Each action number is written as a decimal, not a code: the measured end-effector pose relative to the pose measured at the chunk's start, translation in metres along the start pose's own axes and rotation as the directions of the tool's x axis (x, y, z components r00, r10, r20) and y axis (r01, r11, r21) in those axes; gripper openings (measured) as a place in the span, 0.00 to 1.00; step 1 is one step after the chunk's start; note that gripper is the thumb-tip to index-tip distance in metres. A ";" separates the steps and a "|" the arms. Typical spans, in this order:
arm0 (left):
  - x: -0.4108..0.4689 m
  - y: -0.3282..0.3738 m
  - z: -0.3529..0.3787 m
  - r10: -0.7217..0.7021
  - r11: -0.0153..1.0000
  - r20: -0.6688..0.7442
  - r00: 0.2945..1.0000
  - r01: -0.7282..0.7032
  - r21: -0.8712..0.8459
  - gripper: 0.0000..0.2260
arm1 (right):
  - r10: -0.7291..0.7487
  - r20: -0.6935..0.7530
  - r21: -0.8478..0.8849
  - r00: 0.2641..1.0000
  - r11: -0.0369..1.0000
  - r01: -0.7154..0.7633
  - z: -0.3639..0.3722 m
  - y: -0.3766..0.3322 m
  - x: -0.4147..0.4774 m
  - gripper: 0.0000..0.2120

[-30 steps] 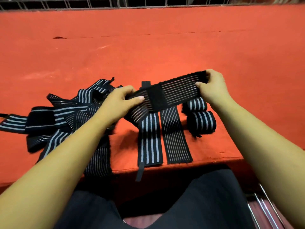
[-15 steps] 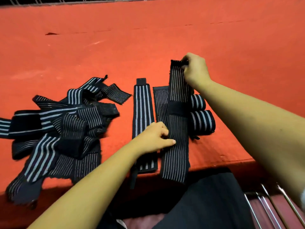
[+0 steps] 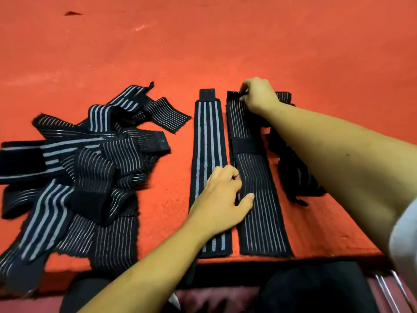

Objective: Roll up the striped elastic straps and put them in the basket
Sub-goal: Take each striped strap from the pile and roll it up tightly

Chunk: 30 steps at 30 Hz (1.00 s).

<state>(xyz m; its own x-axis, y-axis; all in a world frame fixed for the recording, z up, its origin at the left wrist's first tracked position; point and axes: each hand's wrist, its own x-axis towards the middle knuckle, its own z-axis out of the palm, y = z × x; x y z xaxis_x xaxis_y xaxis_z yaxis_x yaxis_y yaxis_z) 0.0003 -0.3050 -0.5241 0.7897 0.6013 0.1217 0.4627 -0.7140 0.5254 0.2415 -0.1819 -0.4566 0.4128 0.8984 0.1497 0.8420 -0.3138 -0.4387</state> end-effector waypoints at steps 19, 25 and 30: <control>0.002 -0.001 0.001 0.018 1.000 -0.013 1.000 -0.018 0.012 0.18 | 0.046 -0.013 0.158 0.999 0.986 -0.043 -0.023 -0.015 -0.011 0.14; 0.002 -0.004 0.001 0.047 0.999 -0.015 0.999 -0.046 0.029 0.18 | 0.002 -0.182 0.346 0.983 0.936 0.062 -0.074 -0.029 -0.031 0.11; 0.001 -0.002 -0.001 0.039 0.999 -0.031 0.999 -0.039 0.000 0.17 | -0.064 -0.269 0.409 0.961 0.896 0.174 -0.110 -0.047 -0.057 0.07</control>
<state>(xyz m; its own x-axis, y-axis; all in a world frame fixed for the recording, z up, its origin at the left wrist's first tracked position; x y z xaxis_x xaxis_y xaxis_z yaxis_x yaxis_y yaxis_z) -0.0006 -0.3028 -0.5244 0.7943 0.5839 0.1678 0.4317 -0.7368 0.5204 0.2168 -0.2521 -0.3474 0.4361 0.8007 0.4106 0.6842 0.0013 -0.7293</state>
